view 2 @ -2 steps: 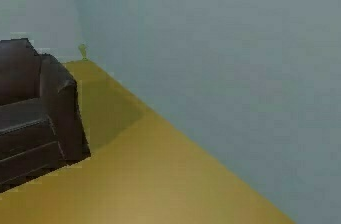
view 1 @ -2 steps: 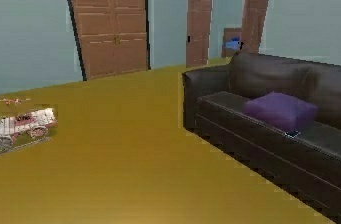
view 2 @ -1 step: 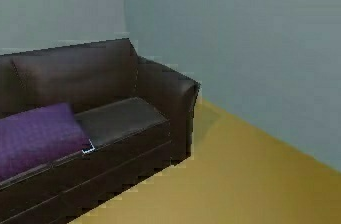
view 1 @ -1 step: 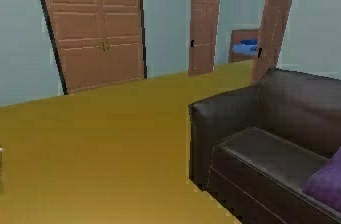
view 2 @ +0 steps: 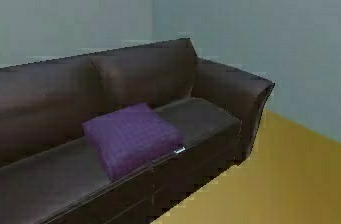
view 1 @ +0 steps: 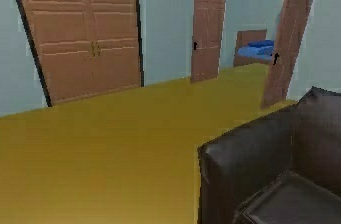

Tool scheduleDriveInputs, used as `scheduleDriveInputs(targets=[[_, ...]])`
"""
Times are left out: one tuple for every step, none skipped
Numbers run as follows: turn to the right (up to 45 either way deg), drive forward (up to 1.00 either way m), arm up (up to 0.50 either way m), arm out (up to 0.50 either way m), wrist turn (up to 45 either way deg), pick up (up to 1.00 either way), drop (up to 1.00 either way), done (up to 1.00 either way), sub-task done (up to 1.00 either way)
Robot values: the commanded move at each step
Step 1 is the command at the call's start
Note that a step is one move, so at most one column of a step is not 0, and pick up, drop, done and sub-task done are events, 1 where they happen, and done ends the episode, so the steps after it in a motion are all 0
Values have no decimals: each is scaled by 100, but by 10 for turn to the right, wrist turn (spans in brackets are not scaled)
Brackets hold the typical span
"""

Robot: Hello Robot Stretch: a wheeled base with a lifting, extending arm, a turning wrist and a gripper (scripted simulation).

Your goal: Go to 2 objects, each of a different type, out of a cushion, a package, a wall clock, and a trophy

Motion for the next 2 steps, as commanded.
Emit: scheduleDriveInputs(targets=[[450, 0, 0, 0, 0, 0, 0, 0, 0], [330, 0, 0, 0, 0, 0, 0, 0, 0]])
